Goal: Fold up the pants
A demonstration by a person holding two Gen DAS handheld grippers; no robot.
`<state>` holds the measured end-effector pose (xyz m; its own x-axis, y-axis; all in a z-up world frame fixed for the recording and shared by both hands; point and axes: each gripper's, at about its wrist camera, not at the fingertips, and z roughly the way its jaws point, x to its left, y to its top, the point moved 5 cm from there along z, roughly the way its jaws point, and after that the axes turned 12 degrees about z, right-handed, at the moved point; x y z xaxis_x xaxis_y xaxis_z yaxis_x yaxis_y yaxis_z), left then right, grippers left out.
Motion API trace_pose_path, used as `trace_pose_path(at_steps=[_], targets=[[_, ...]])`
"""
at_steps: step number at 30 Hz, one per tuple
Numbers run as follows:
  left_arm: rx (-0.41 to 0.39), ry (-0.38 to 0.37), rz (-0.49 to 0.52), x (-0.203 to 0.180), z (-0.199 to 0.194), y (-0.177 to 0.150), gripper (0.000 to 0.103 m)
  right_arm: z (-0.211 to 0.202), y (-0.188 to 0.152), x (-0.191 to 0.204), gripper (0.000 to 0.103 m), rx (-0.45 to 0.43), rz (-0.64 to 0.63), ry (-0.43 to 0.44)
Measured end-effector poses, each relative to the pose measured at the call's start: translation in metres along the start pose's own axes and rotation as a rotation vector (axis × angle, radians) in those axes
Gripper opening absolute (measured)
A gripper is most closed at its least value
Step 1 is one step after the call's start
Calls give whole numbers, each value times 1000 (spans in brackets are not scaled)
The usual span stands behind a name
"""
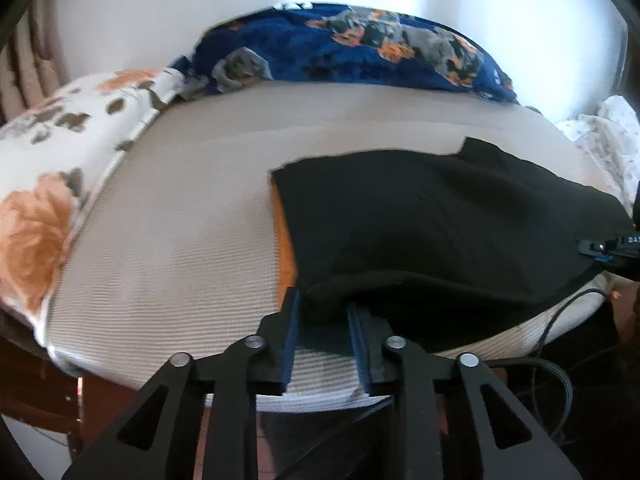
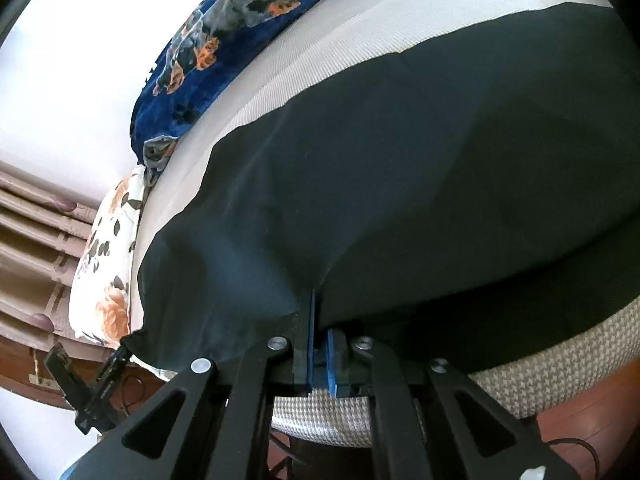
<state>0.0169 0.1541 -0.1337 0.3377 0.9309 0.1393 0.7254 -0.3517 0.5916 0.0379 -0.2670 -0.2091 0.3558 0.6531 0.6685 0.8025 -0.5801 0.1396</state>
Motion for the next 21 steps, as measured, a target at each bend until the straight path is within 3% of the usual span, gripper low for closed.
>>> trace_pose_path(at_steps=[1, 3, 5, 8, 11, 14, 17, 21], targets=[[5, 30, -7, 6, -5, -1, 44, 0, 0, 0, 6, 1, 6, 3], [-4, 109, -37, 20, -18, -3, 51, -1, -1, 0, 6, 0, 7, 5], [-15, 179, -70, 39, -34, -5, 53, -1, -2, -1, 6, 4, 16, 12], [-59, 218, -137, 62, -57, -3, 55, -3, -6, -3, 6, 9, 34, 27], [-105, 194, -140, 59, -72, 11, 55, -1, -11, -6, 6, 19, 54, 39], [-146, 121, -89, 27, -71, 34, 58, 0, -11, -8, 8, 29, 83, 71], [-143, 37, -21, -16, -49, 52, 70, -5, -9, -10, 9, 35, 119, 110], [-91, -48, 38, -60, -5, 61, 70, -20, 4, -28, 10, 17, 203, 153]])
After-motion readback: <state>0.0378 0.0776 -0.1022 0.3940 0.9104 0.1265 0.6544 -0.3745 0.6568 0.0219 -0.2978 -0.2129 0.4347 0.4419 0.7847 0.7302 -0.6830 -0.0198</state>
